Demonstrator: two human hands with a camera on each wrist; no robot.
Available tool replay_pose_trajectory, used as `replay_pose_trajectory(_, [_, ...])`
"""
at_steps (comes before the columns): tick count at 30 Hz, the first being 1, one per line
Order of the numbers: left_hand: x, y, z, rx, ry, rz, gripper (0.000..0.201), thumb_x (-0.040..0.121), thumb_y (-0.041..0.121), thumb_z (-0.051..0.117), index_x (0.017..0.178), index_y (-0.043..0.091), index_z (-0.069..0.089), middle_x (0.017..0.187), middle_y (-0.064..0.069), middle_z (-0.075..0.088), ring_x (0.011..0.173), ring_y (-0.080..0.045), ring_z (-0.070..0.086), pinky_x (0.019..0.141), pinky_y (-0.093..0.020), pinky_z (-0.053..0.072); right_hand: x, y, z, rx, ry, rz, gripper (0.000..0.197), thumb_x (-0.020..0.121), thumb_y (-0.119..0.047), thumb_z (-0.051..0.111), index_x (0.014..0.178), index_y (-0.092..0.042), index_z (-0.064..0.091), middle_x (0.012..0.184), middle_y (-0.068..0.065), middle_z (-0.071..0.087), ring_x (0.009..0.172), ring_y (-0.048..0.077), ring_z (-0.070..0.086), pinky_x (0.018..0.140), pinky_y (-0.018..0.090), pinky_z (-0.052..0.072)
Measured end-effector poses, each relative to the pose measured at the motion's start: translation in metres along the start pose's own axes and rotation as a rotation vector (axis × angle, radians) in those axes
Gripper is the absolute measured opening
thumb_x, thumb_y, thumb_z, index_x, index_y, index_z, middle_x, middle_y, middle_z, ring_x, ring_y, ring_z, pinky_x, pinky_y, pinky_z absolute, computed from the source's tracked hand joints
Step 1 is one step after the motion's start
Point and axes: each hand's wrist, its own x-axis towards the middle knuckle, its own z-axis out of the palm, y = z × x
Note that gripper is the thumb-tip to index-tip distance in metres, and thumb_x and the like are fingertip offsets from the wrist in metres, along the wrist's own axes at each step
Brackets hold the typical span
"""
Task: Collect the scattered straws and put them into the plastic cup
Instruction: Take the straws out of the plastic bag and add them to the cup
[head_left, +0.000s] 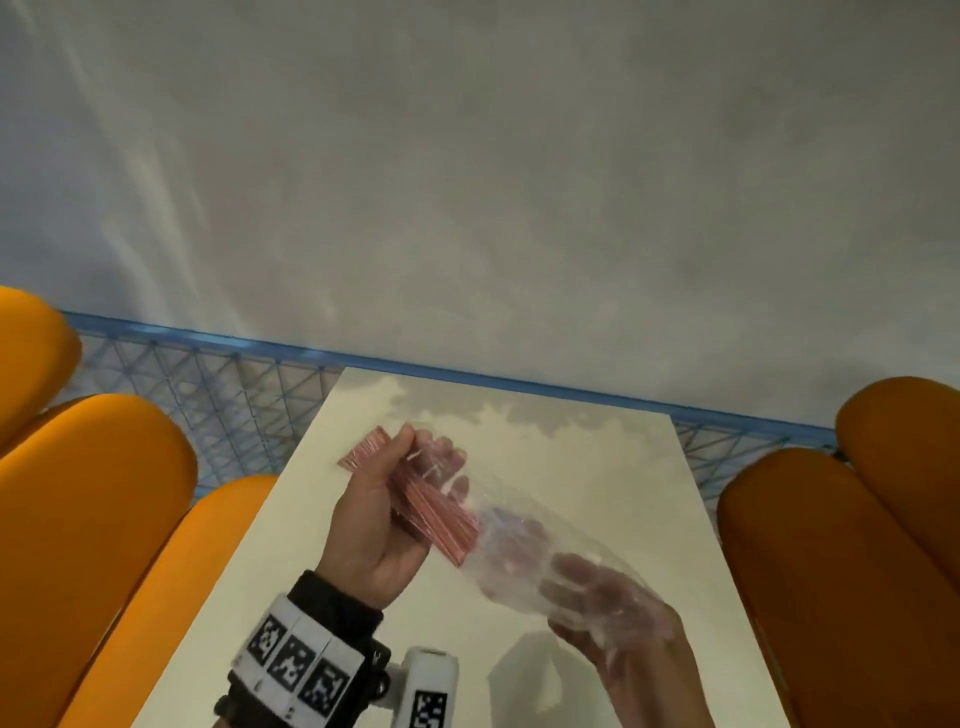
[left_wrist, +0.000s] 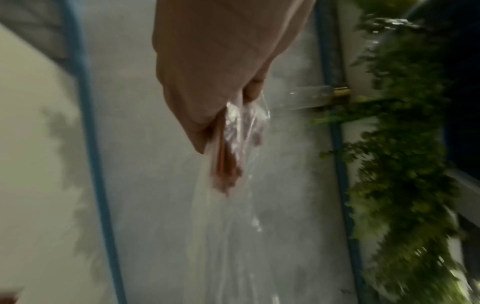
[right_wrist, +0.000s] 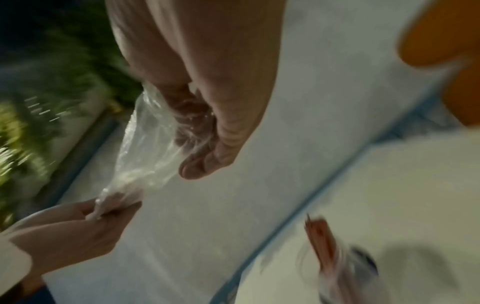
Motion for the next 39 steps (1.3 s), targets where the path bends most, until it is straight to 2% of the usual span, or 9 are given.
replay_pose_trajectory(4, [-0.011,0.008,0.026,0.396,-0.075,0.121,0.024,0.097,0.032,0.05,0.079,0.018,0.059,0.082,-0.003,0.064,0.088,-0.019,0.066,0.077,-0.035,0.049,0.0,0.028,0.011,-0.262,-0.01,-0.078,0.033,0.058,-0.014,0.09,0.086,-0.005,0.075,0.09,0.021,0.074,0.09,0.036,0.07,0.079,0.049,0.053])
replay_pose_trajectory(7, [-0.019,0.008,0.046,0.531,-0.064,0.207,0.024,0.097,0.03,0.051,0.083,0.013,0.062,0.083,-0.007,0.066,0.086,-0.021,0.068,0.073,-0.036,0.052,-0.013,0.043,0.008,-0.211,0.044,-0.197,0.022,0.097,-0.01,0.046,0.108,-0.002,0.063,0.106,0.02,0.071,0.097,0.035,0.069,0.078,0.048,0.056])
replay_pose_trajectory(10, [-0.03,0.004,0.065,0.635,-0.104,0.261,0.024,0.095,0.027,0.053,0.08,0.015,0.066,0.088,-0.011,0.069,0.092,-0.024,0.068,0.08,-0.042,0.052,-0.008,0.054,0.008,-0.128,0.074,-0.191,0.031,0.098,-0.027,0.047,0.113,-0.008,0.066,0.115,0.018,0.069,0.101,0.032,0.068,0.08,0.043,0.057])
replay_pose_trajectory(14, [-0.045,-0.007,0.086,0.704,-0.174,0.251,0.023,0.094,0.025,0.054,0.079,0.013,0.067,0.093,-0.017,0.07,0.097,-0.031,0.067,0.088,-0.05,0.051,-0.008,0.059,0.017,-0.013,0.005,-0.183,0.042,0.099,-0.018,0.039,0.08,-0.015,0.076,0.103,0.016,0.072,0.092,0.028,0.07,0.082,0.041,0.052])
replay_pose_trajectory(19, [-0.039,-0.011,0.082,0.844,-0.138,0.281,0.026,0.095,0.027,0.054,0.082,0.008,0.066,0.092,-0.013,0.07,0.094,-0.029,0.067,0.089,-0.057,0.052,-0.015,0.061,0.022,0.043,0.007,-0.079,0.037,0.101,-0.01,0.03,0.112,0.006,0.061,0.105,0.028,0.069,0.092,0.034,0.071,0.069,0.031,0.061])
replay_pose_trajectory(22, [-0.035,-0.004,0.077,1.191,-0.157,0.554,0.029,0.098,0.035,0.05,0.081,0.024,0.071,0.084,0.005,0.072,0.084,-0.014,0.068,0.079,-0.038,0.056,-0.017,0.058,0.019,0.014,0.039,-0.131,0.035,0.094,-0.006,0.043,0.083,-0.002,0.077,0.084,0.017,0.075,0.066,0.025,0.072,0.053,0.024,0.059])
replay_pose_trajectory(26, [-0.037,0.006,0.086,1.643,-0.209,0.93,0.027,0.098,0.029,0.05,0.08,0.02,0.069,0.053,0.017,0.05,0.063,-0.005,0.056,0.059,-0.005,0.036,-0.013,0.061,0.015,-0.01,0.14,-0.105,0.021,0.09,0.001,0.051,0.085,-0.003,0.071,0.07,0.013,0.065,0.054,0.021,0.056,0.04,0.02,0.051])
replay_pose_trajectory(31, [-0.044,0.016,0.097,1.452,-0.368,0.797,0.03,0.1,0.033,0.045,0.079,0.027,0.064,0.048,0.001,0.042,0.041,-0.011,0.041,0.042,-0.031,0.035,-0.015,0.061,0.013,0.0,0.13,-0.075,0.022,0.093,-0.013,0.05,0.088,-0.006,0.07,0.069,0.012,0.061,0.046,0.017,0.052,0.036,0.018,0.045])
replay_pose_trajectory(39, [-0.05,0.021,0.107,1.325,-0.397,0.79,0.031,0.1,0.031,0.044,0.079,0.02,0.064,0.05,-0.003,0.048,0.038,-0.017,0.041,0.039,-0.028,0.033,-0.012,0.069,-0.002,0.032,0.153,0.059,0.037,0.092,-0.013,0.043,0.123,-0.001,0.058,0.066,0.009,0.059,0.04,0.013,0.049,0.031,0.016,0.04])
